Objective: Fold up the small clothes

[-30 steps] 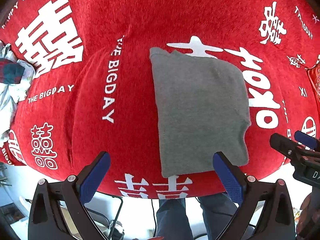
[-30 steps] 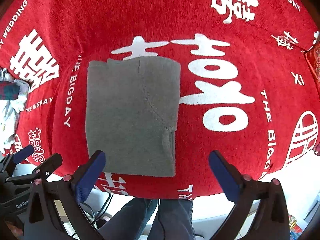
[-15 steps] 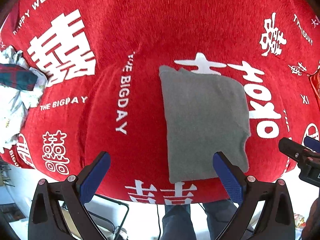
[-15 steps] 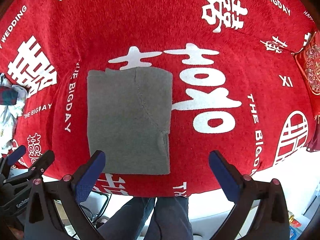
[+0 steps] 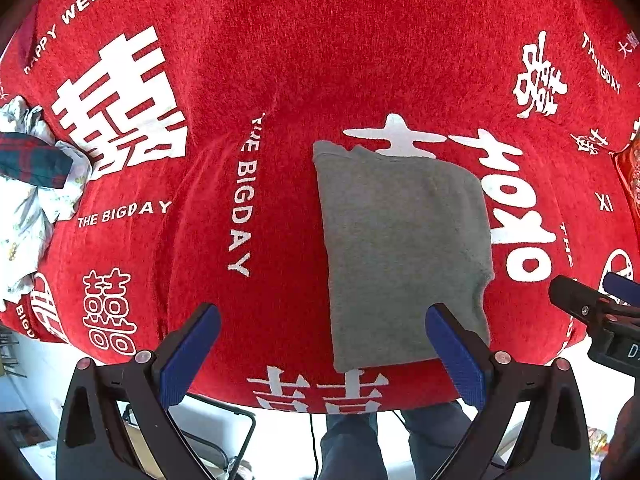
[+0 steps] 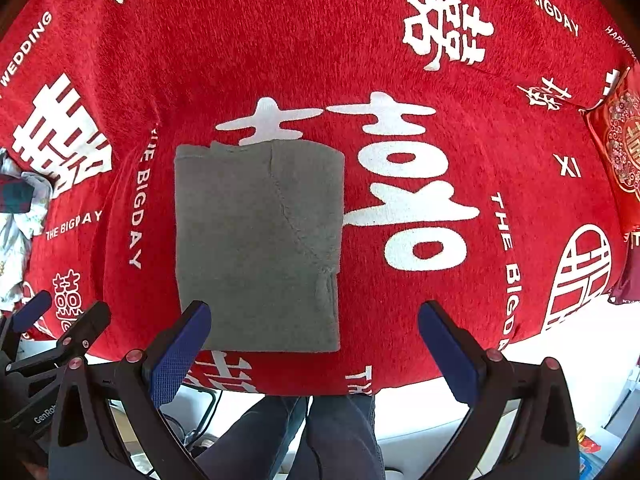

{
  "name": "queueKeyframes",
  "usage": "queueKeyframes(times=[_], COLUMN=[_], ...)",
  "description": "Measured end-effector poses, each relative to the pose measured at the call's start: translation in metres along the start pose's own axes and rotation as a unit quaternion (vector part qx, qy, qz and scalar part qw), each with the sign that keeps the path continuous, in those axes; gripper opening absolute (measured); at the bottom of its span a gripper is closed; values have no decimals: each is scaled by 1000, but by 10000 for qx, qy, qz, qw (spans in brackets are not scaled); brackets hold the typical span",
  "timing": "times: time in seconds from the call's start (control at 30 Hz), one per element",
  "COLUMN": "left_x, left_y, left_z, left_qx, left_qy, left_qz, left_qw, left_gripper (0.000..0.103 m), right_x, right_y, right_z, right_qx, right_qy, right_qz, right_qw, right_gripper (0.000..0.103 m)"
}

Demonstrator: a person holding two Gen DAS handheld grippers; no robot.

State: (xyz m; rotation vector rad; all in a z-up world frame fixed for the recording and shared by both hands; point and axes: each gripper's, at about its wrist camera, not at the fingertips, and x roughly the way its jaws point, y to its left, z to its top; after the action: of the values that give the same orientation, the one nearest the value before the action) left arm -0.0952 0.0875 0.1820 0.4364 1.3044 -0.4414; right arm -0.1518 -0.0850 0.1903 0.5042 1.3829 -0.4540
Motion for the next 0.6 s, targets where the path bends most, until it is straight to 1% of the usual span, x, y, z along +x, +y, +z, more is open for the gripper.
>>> queueKeyframes(times=[0.6], left_x=[0], left_y=[2], left_z=[1], left_qx=[-85], left_qy=[3], left_qz=[19], left_qw=[10000], left_gripper=[103], right_x=[0], right_y=[1], right_z=[1], right_qx=[4], right_qy=[7], right_qz=[16], right_qw=[10000], right_gripper=[103])
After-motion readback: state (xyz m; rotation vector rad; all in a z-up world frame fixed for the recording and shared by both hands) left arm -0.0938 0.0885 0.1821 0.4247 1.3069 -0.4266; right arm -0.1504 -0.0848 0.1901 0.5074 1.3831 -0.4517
